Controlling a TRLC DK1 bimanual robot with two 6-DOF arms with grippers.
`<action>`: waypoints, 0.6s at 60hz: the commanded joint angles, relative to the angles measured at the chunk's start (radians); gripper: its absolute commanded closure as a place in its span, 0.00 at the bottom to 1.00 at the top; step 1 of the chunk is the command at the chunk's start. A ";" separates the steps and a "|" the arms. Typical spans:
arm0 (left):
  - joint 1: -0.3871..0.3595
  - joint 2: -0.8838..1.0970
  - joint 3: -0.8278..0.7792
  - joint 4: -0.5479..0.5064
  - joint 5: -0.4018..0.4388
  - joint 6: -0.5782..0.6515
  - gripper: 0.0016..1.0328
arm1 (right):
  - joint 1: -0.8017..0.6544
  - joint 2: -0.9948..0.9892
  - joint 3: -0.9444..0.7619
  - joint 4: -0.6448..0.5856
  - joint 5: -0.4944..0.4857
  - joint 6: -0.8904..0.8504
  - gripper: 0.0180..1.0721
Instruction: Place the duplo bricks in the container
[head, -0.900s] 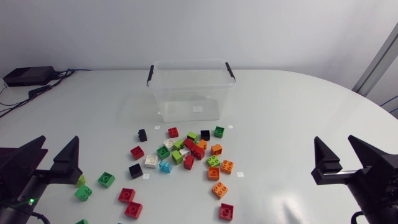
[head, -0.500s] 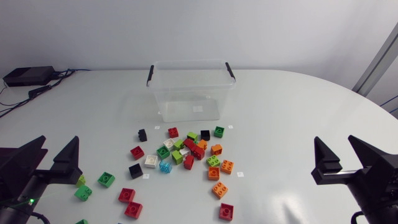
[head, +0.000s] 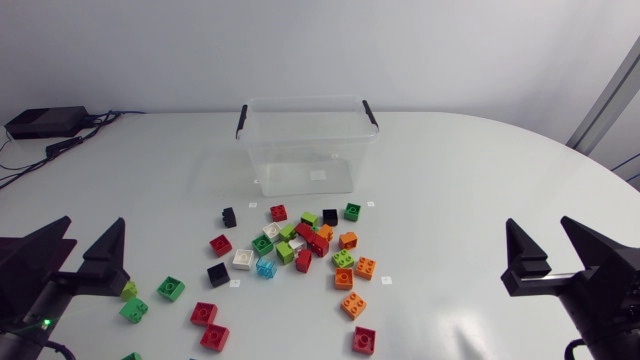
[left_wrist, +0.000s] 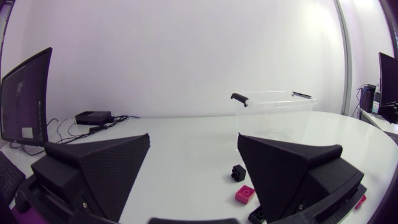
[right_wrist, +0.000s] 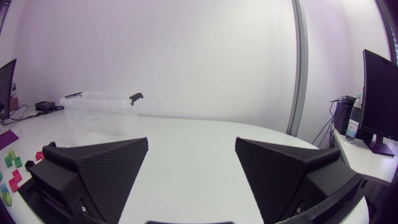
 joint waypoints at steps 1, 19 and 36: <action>0.006 0.021 0.069 -0.005 -0.003 0.009 0.06 | 0.020 -0.001 0.016 0.018 0.004 0.000 0.04; 0.000 0.296 0.287 -0.089 -0.039 0.027 0.07 | 0.066 0.200 0.148 0.015 0.010 0.003 0.04; -0.037 0.804 0.595 -0.413 -0.050 0.121 0.16 | 0.157 0.414 0.253 -0.026 0.060 0.033 0.04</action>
